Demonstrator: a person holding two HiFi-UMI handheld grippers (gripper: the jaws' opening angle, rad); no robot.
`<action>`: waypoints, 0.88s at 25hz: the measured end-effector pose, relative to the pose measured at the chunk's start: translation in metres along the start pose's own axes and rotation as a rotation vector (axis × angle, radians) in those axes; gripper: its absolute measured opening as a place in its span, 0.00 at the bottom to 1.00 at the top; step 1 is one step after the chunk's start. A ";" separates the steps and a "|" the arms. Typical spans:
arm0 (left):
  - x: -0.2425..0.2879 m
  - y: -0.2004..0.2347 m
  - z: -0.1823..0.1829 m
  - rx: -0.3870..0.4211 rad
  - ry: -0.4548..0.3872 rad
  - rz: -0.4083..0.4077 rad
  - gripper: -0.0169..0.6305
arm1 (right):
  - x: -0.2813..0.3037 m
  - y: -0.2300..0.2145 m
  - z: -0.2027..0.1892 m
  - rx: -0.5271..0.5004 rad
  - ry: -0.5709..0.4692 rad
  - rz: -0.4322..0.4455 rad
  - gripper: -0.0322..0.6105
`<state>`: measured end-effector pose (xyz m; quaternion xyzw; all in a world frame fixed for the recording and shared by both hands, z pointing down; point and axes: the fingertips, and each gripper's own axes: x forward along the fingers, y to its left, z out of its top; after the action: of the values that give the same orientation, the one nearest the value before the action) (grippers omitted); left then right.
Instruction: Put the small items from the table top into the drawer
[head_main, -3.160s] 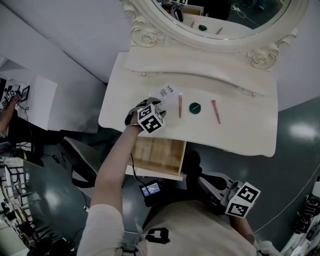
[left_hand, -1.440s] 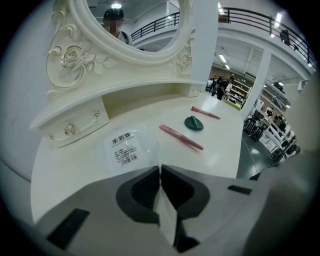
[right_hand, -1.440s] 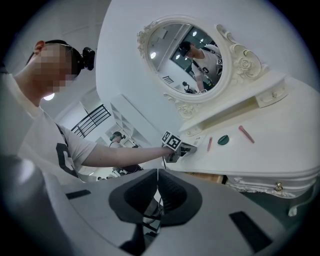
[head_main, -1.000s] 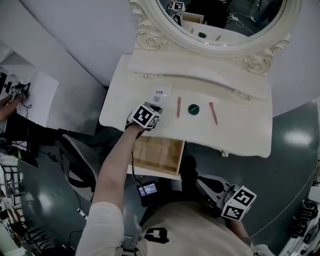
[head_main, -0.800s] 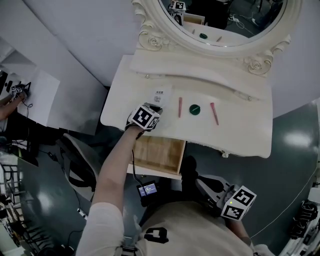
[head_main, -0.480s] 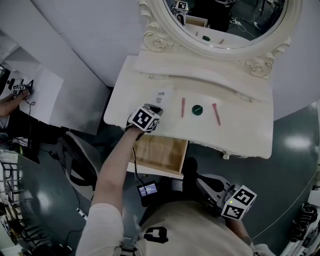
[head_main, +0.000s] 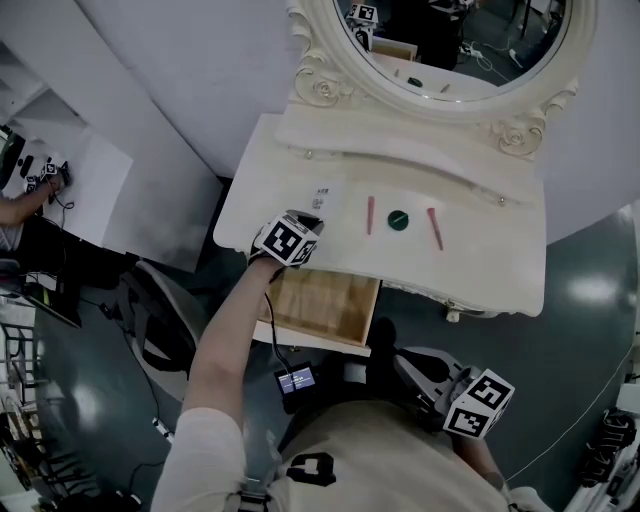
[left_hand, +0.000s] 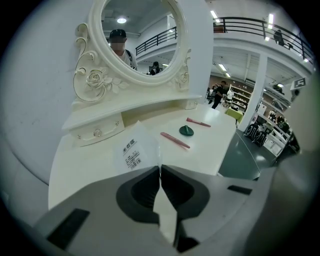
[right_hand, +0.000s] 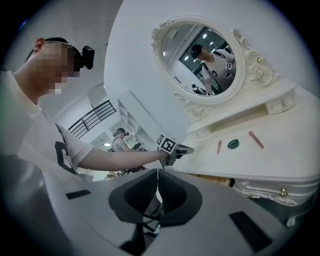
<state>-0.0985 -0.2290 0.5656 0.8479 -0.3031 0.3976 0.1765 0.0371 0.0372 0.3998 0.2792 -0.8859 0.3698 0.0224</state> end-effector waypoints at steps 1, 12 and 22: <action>-0.001 -0.001 -0.001 0.000 0.000 -0.003 0.12 | 0.000 0.001 0.000 -0.003 -0.001 -0.001 0.10; -0.027 -0.001 -0.010 0.020 -0.017 0.009 0.12 | 0.007 0.016 -0.001 -0.041 0.009 0.004 0.10; -0.049 0.001 -0.025 0.037 -0.039 0.025 0.12 | 0.017 0.029 -0.005 -0.074 0.023 0.010 0.10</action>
<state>-0.1380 -0.1983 0.5427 0.8548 -0.3097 0.3887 0.1498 0.0075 0.0490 0.3885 0.2696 -0.9000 0.3400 0.0410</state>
